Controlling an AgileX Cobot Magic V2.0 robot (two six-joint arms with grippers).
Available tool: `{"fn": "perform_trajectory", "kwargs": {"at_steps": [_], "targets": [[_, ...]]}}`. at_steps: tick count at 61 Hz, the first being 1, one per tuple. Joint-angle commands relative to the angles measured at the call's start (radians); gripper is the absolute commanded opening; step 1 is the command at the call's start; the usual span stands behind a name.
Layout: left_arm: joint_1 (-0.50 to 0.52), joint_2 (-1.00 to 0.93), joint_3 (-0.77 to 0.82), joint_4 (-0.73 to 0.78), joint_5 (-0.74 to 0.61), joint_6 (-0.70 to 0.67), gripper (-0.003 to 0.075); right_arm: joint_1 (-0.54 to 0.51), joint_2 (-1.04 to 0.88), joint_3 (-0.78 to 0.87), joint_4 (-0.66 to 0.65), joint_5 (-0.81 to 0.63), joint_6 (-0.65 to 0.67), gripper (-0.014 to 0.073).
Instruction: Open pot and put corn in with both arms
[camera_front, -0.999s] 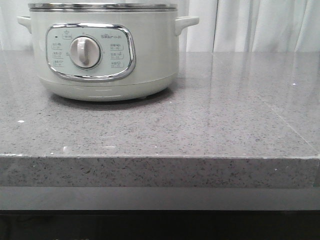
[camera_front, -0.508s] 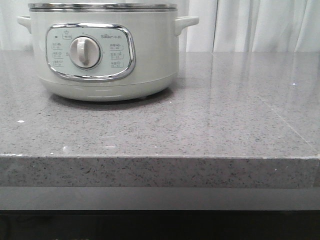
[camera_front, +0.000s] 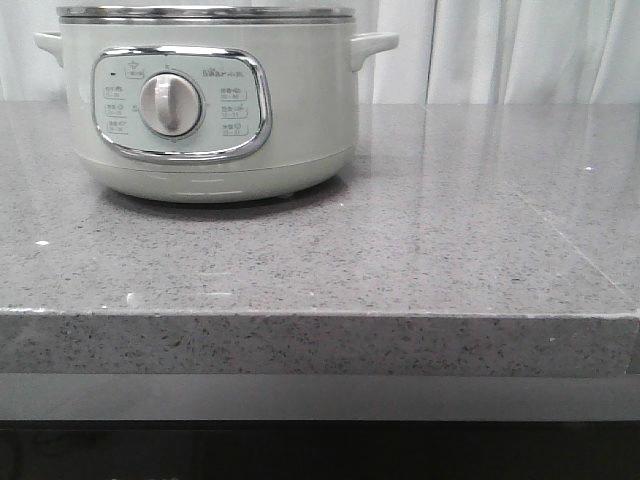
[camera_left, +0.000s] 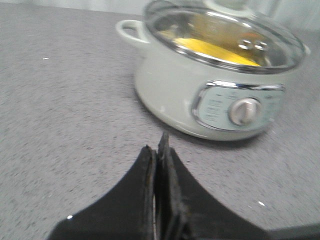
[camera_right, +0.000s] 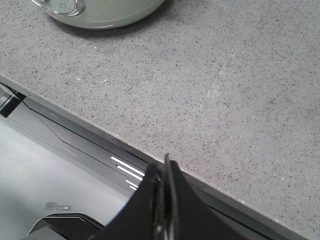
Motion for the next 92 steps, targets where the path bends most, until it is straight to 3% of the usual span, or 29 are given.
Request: {"fn": "perform_trajectory", "kwargs": {"at_steps": [1,13,37,46,59,65,77,92], "targets": [[0.083,-0.078,0.053,-0.062,-0.136,-0.003,-0.0020,-0.005,0.001,-0.027,0.006,-0.058,-0.005,-0.0068],[0.183,-0.262,0.249,-0.145,-0.231,-0.003,-0.0020,-0.005,0.001,-0.027,0.006,-0.058,-0.005,-0.0068],[0.190,-0.374,0.538,-0.161,-0.562,-0.003,-0.0020,-0.005,0.001,-0.027,0.006,-0.053,-0.005,-0.0068],[0.190,-0.374,0.534,-0.153,-0.465,-0.003,-0.0020,-0.005,0.001,-0.027,0.006,-0.052,-0.005,-0.0068],[0.190,-0.370,0.534,-0.145,-0.460,-0.003,-0.0020,-0.005,0.001,-0.027,0.006,-0.052,-0.005,-0.0068],[0.190,-0.370,0.534,-0.134,-0.478,0.013,-0.0020,-0.005,0.001,-0.027,0.006,-0.052,-0.005,-0.0068],[0.190,-0.370,0.534,-0.168,-0.597,0.247,-0.0020,-0.005,0.001,-0.027,0.006,-0.052,-0.005,-0.0068],[0.190,-0.370,0.534,-0.168,-0.684,0.259,-0.0020,-0.005,0.001,-0.027,0.006,-0.052,-0.005,-0.0068]]}}
